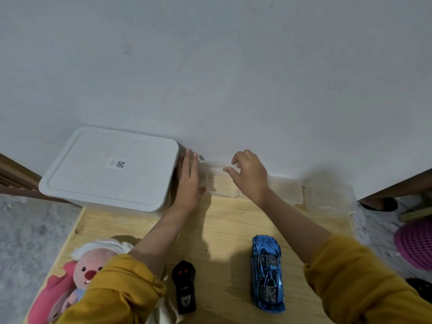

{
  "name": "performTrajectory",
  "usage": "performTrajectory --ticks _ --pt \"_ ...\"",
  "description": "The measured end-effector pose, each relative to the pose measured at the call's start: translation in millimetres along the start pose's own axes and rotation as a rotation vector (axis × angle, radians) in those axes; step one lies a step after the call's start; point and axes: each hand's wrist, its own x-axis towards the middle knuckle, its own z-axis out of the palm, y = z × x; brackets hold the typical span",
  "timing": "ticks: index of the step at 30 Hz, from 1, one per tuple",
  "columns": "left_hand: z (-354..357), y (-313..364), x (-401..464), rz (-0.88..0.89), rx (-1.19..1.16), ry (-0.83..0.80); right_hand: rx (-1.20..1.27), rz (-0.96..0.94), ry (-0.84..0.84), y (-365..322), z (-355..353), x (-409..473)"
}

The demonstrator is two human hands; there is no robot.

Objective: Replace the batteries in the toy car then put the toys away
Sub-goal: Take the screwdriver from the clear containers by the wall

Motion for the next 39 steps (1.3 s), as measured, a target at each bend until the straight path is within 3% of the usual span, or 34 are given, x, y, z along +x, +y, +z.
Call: performTrajectory --ticks 3,7,13,23,32,39 --pt "0.7 0.3 2.5 0.004 0.006 -0.013 0.065 0.035 0.04 -1.4 3.5 -4.9" --pt "0.6 0.9 2.4 -0.011 0.024 -0.033 0.06 -0.109 -0.009 5.7 16.5 -19.1" --pt "-3.8 7.9 4.1 -0.039 0.064 -0.083 -0.026 -0.315 0.055 14.1 24.8 -11.6" --pt "-8.5 8.9 8.8 -0.037 0.158 -0.139 0.047 -0.249 0.006 18.4 31.7 -16.5" --pt "-10.7 7.8 11.8 -0.015 0.092 -0.15 0.161 0.097 -0.438 25.8 42.4 -7.8" --pt "-14.1 9.5 12.6 -0.038 0.111 -0.188 -0.067 0.068 -0.646 23.5 45.7 12.7"
